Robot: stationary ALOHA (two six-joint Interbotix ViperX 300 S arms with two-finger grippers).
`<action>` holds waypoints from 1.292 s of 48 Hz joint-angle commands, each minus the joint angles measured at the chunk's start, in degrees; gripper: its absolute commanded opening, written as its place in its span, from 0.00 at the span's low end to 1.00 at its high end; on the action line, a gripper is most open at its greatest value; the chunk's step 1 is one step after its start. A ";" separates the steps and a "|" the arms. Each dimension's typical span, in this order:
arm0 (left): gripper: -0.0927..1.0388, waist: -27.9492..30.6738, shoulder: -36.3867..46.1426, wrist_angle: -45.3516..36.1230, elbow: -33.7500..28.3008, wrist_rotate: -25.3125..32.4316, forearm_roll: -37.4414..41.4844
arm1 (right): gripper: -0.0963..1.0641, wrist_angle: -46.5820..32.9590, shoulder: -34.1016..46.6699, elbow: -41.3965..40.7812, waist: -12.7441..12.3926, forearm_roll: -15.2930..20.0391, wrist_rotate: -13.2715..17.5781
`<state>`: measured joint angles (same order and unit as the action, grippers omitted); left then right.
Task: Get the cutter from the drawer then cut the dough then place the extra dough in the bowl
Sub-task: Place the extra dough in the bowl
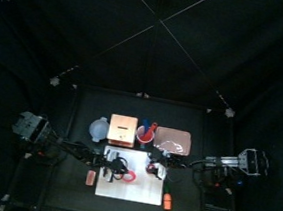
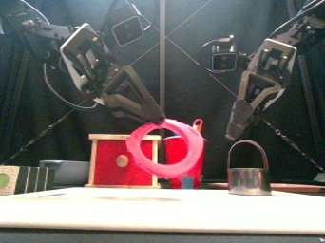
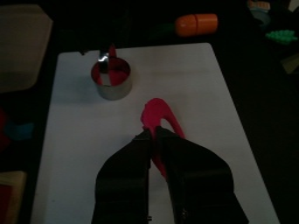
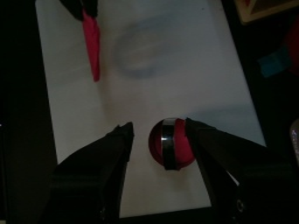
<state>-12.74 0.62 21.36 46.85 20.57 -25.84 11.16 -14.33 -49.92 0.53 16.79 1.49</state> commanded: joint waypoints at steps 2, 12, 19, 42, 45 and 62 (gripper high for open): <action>0.52 1.14 6.15 4.22 3.16 0.18 -0.62 | 0.82 -0.44 -0.79 0.53 -0.09 0.00 0.00; 0.52 8.26 14.24 5.19 7.47 0.00 -1.32 | 0.82 -0.44 -0.79 0.44 -0.44 0.00 0.00; 0.52 15.38 19.78 7.12 10.28 -0.18 -3.78 | 0.82 -0.53 -0.79 0.44 -0.44 0.00 0.00; 0.52 28.74 41.92 9.05 27.07 0.00 -8.96 | 0.82 -0.70 -0.79 0.44 -0.79 -0.44 -0.09; 0.52 29.79 44.38 8.88 29.44 -0.18 -9.05 | 0.82 -0.70 -0.79 0.44 -0.79 -0.44 -0.09; 0.52 32.70 46.41 -4.39 33.22 0.00 -9.93 | 0.82 -1.23 -0.79 0.62 -1.05 -0.44 -0.09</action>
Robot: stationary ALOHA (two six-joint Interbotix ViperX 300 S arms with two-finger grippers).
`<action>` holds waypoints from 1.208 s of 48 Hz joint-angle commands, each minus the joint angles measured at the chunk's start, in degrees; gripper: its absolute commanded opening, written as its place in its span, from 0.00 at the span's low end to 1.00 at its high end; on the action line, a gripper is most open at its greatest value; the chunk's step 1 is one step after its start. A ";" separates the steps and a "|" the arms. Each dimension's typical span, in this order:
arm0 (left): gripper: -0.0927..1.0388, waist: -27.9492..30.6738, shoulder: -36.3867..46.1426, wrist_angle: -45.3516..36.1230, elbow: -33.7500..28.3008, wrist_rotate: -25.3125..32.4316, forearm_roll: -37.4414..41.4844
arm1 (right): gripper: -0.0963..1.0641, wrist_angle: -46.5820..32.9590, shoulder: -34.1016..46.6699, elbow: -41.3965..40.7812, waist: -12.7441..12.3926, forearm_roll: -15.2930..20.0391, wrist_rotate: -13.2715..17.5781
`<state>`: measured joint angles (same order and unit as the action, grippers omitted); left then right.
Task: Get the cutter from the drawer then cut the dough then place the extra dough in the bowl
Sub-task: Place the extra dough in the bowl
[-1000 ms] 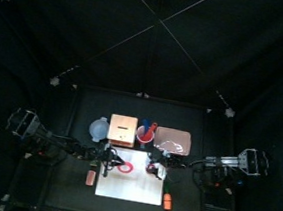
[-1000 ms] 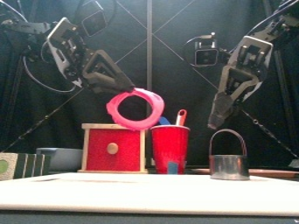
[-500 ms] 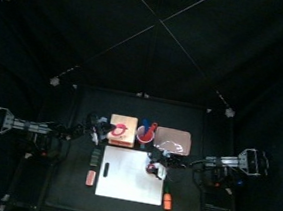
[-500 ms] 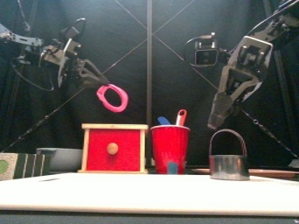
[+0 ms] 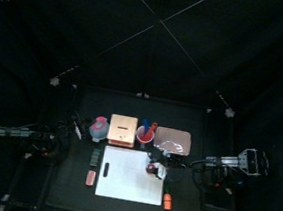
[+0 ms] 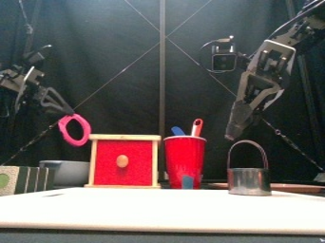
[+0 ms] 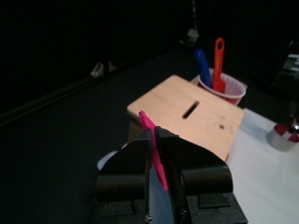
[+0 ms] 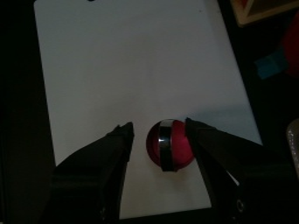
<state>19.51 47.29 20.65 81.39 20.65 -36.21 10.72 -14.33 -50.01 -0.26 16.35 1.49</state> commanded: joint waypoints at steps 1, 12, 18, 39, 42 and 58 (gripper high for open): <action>0.52 0.35 -0.26 -4.22 -1.49 -0.09 0.53 | 0.82 -0.97 -0.70 0.62 -0.35 0.00 -0.09; 0.53 0.09 -0.70 -5.63 -1.85 -0.18 0.88 | 0.82 -1.85 -0.09 0.79 -0.44 -0.26 -0.09; 0.54 0.09 -1.85 -4.92 -2.20 -0.18 0.88 | 0.82 -1.85 0.44 1.05 -0.44 -0.26 -0.09; 0.76 0.00 -8.17 -1.32 -5.36 -0.53 0.26 | 0.82 -1.85 1.67 1.67 -0.44 -0.35 -0.09; 0.79 0.00 -8.61 -0.70 -5.36 -0.62 -0.44 | 0.82 -1.85 1.85 1.67 -0.44 -0.35 -0.09; 0.84 -0.44 -8.79 -1.49 -5.45 -0.53 -6.15 | 0.82 -2.46 1.93 3.43 -0.09 -0.53 -0.26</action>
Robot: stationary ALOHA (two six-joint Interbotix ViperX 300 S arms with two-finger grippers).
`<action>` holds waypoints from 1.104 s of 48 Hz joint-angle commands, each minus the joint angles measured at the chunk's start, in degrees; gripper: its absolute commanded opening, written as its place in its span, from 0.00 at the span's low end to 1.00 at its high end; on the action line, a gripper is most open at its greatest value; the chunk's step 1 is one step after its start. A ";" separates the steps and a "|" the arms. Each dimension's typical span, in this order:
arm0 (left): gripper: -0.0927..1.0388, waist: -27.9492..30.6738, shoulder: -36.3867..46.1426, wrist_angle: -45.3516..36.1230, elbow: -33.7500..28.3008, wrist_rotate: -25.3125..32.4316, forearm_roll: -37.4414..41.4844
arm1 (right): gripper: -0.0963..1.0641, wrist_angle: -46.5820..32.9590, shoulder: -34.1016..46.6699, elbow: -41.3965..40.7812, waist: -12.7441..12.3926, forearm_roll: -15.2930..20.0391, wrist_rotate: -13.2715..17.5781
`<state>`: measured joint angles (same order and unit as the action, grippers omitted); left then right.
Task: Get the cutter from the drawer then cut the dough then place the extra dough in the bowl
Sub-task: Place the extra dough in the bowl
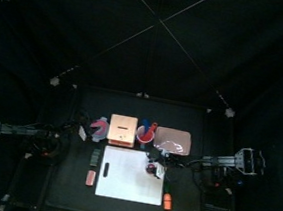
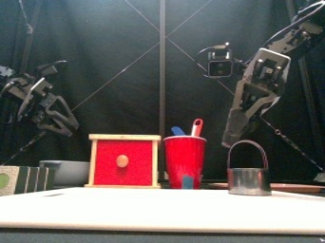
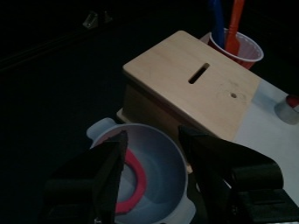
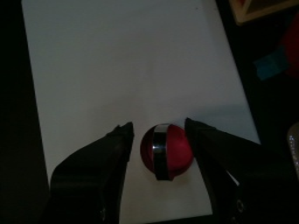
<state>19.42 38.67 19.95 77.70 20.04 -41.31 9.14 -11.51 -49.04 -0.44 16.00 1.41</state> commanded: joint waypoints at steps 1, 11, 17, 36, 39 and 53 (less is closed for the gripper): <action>0.83 -0.88 -0.09 -1.23 -1.76 0.09 -1.05 | 0.82 -0.97 -0.88 2.81 0.09 -0.26 -0.26; 0.83 -13.36 -0.09 -1.23 -3.34 0.18 3.16 | 0.82 -3.96 -1.14 6.59 0.88 -2.99 -0.26; 0.83 -21.80 -0.09 5.01 -4.75 0.09 6.86 | 0.82 -10.37 -0.97 6.68 0.88 -5.10 -0.18; 0.83 -30.76 -1.93 21.53 -2.02 -0.09 10.72 | 0.82 -43.42 0.97 -1.23 0.53 -20.57 -0.62; 0.83 -30.76 -2.72 21.45 -2.11 -0.09 10.81 | 0.82 -45.09 1.32 -2.20 0.53 -20.30 -0.62; 0.83 -30.76 -5.45 21.53 -3.25 -0.09 11.43 | 0.82 -44.91 1.93 -3.08 0.35 -18.02 -0.62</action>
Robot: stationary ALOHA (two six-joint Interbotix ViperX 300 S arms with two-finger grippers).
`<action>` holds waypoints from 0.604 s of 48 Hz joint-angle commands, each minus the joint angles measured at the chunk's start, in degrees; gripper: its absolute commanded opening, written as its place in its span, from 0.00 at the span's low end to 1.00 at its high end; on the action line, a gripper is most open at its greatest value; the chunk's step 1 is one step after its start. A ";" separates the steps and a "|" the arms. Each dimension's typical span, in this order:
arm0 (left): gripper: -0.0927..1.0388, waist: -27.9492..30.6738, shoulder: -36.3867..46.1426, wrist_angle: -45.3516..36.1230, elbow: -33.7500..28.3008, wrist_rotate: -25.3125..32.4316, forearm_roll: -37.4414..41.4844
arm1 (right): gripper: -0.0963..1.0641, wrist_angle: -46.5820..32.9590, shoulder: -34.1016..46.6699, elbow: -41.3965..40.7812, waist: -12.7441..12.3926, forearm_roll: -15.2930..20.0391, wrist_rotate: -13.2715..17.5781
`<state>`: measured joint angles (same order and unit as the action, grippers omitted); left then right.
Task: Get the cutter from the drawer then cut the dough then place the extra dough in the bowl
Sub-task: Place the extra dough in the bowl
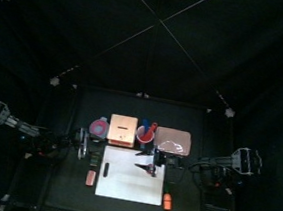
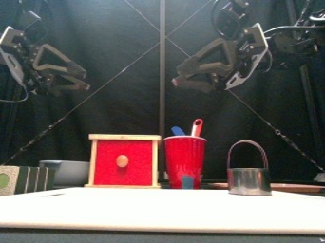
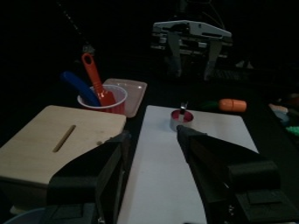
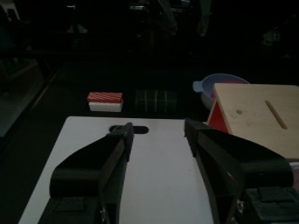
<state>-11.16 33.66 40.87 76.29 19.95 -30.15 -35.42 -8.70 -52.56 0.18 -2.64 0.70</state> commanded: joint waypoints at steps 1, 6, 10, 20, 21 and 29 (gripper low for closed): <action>0.83 -0.18 -0.53 0.70 -1.85 0.00 0.18 | 0.82 -0.26 -0.79 0.53 -0.26 0.62 0.00; 0.82 -0.35 -0.53 0.70 -2.64 0.09 0.35 | 0.82 0.70 -0.79 0.70 -0.97 0.88 0.00; 0.83 -0.44 -0.53 0.53 -3.25 0.09 0.35 | 0.82 2.20 -0.79 0.79 -1.23 0.88 -0.09; 0.82 -0.44 -0.53 0.62 -3.25 0.00 0.18 | 0.82 5.01 -0.79 1.23 -1.76 0.62 -0.18; 0.83 -0.35 -0.62 0.53 -3.16 0.00 0.09 | 0.82 5.10 -0.79 1.23 -1.67 0.62 -0.18; 0.82 -0.35 -0.62 0.53 -2.90 0.00 -0.62 | 0.82 5.19 -0.79 1.49 -1.76 0.44 -0.18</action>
<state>-11.43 33.05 40.96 74.62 19.95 -30.50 -30.06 -8.61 -52.29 -1.23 -2.11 0.44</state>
